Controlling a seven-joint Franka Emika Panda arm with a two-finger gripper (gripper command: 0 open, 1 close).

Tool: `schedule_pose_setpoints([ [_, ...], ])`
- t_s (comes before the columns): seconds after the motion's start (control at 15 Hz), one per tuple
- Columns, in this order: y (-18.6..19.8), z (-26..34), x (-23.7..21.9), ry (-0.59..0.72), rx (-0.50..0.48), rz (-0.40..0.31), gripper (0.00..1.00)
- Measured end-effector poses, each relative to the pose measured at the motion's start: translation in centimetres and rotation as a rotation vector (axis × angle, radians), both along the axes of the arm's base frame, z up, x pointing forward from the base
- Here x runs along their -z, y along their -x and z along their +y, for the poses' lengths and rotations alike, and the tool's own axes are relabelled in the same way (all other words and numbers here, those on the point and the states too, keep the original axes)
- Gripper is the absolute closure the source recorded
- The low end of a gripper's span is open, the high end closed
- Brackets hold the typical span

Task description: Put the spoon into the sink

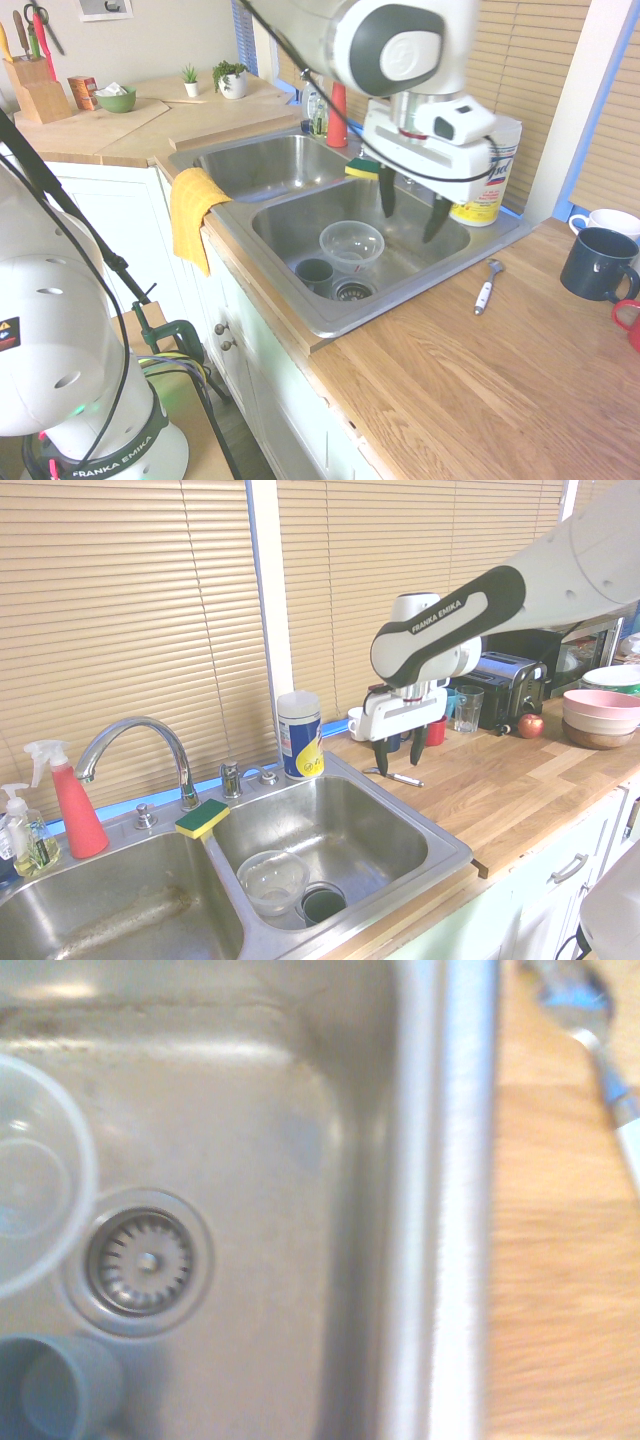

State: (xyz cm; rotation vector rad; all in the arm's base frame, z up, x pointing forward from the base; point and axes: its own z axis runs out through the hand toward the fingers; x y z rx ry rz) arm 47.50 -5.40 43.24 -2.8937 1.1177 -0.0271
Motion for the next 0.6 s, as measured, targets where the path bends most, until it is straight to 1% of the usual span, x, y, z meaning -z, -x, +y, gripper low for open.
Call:
schedule_pose_setpoints([
  [0.2, -2.3, -2.6, 0.2, -0.015, -0.045, 0.060, 0.00],
  [0.33, -3.6, -3.9, 0.4, -0.018, -0.063, 0.073, 0.00],
  [0.6, -4.9, -6.5, 1.7, -0.011, -0.104, 0.092, 0.00],
])
